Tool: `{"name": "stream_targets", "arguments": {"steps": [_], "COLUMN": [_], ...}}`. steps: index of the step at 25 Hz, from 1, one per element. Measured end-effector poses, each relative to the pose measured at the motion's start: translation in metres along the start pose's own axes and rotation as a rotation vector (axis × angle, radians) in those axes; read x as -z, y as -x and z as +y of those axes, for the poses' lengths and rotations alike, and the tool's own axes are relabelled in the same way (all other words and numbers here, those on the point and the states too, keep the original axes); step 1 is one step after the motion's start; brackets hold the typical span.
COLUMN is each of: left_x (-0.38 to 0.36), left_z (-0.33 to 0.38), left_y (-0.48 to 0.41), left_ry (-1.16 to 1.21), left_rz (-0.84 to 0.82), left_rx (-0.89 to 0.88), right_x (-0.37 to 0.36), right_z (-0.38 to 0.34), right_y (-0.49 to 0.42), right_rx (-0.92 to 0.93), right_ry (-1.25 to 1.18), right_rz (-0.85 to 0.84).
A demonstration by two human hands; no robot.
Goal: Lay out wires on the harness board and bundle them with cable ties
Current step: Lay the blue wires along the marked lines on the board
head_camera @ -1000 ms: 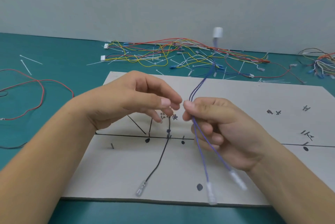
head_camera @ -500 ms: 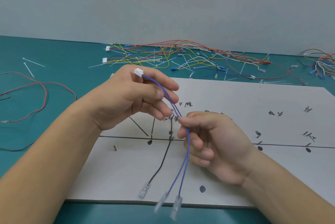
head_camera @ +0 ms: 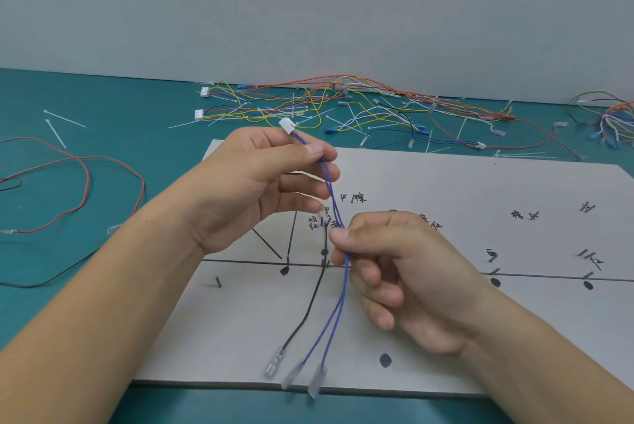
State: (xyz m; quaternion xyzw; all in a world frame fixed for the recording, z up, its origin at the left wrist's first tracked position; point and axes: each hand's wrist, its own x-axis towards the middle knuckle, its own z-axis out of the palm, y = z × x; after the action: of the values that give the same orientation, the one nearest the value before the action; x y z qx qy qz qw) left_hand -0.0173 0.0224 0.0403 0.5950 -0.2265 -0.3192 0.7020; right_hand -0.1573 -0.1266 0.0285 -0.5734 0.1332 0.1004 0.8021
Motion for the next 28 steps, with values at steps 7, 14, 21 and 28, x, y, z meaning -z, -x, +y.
{"name": "stream_targets", "arguments": {"steps": [7, 14, 21, 28], "left_x": [-0.004, 0.003, 0.007, -0.002], "left_z": [-0.001, 0.004, 0.008, 0.006], "left_y": [0.000, 0.001, 0.003, 0.006], "left_ry": [-0.042, -0.043, -0.062, -0.041], "left_rz": [0.064, 0.067, 0.027, -0.070], "left_rx": [0.007, 0.110, 0.132, 0.127], "right_x": [0.000, -0.002, 0.005, 0.013], "right_z": [-0.003, -0.001, -0.006, -0.017], "right_y": [0.005, 0.006, 0.007, 0.011], "right_rx": [-0.028, -0.012, -0.067, -0.085], "right_ry": [0.086, 0.145, 0.212, 0.464], "right_rz": [-0.120, -0.112, -0.218, -0.300]}}
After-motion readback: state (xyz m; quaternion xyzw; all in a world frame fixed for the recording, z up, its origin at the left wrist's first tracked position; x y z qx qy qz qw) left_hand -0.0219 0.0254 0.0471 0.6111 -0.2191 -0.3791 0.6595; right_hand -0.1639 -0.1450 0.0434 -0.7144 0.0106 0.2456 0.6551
